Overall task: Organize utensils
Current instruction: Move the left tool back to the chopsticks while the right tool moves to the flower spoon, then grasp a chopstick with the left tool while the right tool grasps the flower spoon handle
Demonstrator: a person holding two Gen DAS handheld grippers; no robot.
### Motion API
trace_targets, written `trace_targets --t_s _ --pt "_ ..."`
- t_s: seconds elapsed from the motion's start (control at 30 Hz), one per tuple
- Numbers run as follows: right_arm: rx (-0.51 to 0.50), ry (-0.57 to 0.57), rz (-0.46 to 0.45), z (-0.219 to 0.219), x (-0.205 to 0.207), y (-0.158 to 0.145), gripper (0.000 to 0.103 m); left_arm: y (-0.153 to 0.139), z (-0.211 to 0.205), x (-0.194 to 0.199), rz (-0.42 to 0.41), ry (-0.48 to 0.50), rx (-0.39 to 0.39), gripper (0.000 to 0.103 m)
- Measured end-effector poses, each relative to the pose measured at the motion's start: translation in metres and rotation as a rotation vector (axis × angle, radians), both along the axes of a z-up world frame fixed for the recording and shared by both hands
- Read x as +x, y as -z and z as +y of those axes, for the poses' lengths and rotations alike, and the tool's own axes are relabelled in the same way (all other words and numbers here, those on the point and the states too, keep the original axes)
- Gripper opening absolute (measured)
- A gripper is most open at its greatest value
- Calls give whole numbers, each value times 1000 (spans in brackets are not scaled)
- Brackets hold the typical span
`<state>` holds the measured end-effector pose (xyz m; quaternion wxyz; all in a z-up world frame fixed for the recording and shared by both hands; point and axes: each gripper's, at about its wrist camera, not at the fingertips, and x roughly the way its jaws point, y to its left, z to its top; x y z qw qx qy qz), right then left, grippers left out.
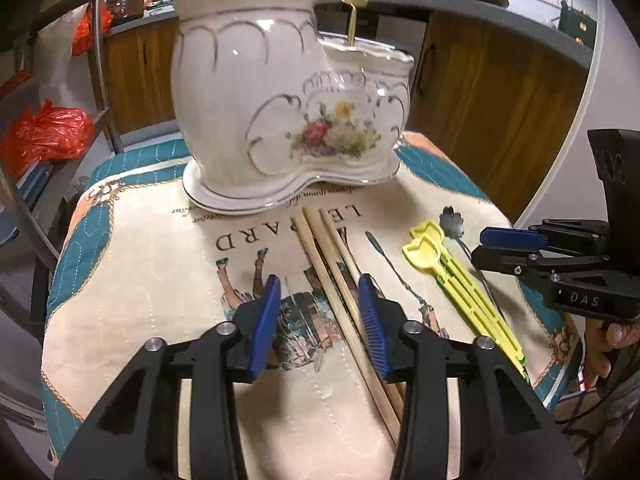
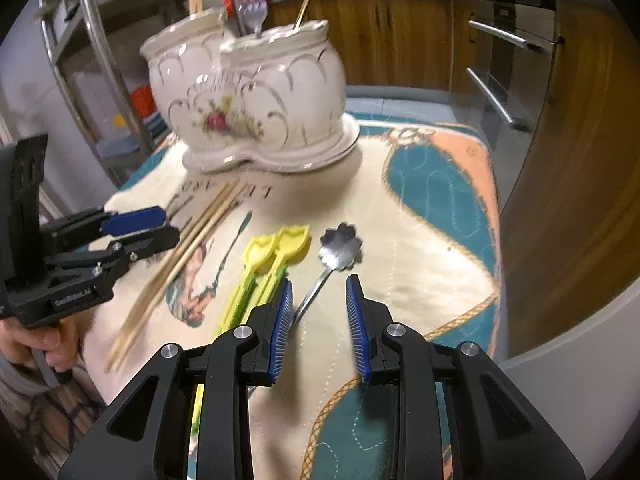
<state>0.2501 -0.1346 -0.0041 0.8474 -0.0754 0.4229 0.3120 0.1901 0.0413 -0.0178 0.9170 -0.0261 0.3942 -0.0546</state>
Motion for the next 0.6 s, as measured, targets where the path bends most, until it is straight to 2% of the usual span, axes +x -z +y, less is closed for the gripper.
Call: trace_targets --t_s 0.07,0.23,0.6 --pt "-26 -13 -11 5 -2 3 25 3 0 2 22 1 2 33" --pt "-72 -36 -49 10 -7 5 14 4 3 2 31 1 -2 32" --pt "-127 -79 -73 -5 -5 3 9 5 1 2 40 26 23 31"
